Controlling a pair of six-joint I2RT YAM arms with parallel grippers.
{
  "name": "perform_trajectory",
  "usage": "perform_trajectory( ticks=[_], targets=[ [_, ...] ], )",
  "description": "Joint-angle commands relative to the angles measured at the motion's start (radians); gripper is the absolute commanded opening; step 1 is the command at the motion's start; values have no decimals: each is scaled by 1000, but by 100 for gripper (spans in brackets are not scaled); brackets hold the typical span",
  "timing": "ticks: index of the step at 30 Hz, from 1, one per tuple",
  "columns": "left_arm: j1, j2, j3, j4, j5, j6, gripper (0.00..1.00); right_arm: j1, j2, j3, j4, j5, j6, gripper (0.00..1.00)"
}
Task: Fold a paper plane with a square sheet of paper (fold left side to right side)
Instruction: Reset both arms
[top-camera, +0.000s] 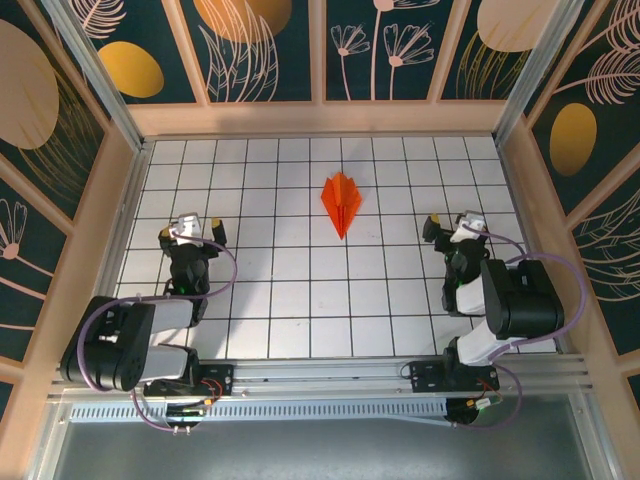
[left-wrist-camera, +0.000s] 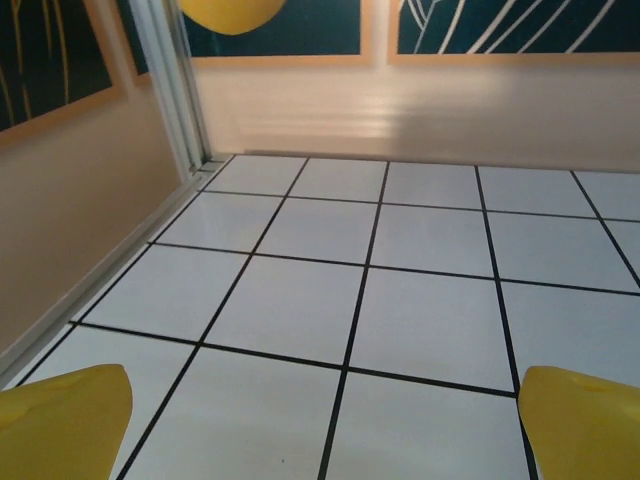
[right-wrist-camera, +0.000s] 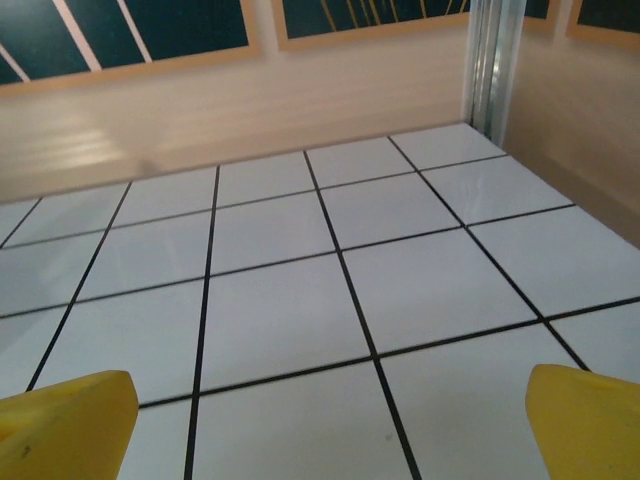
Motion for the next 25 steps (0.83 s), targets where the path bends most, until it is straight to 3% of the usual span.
perform_trajectory(
  ticks=[1,5,10,12,25],
  targets=[
    [19,19,-9,165,77,62,99,-8,0,15,24,-28,21,99],
    [39,109,-51,339,73,56,99,-5,2,15,26,-25,17,99],
    [112,205,13,318,122,-14,99,5,3,18,25,-16,7,99],
    [154,170,54,164,191,-50,99,6,2,17,24,-16,7,99],
    [158,179,45,197,192,-51,99,5,3,19,22,-17,8,99]
  ],
)
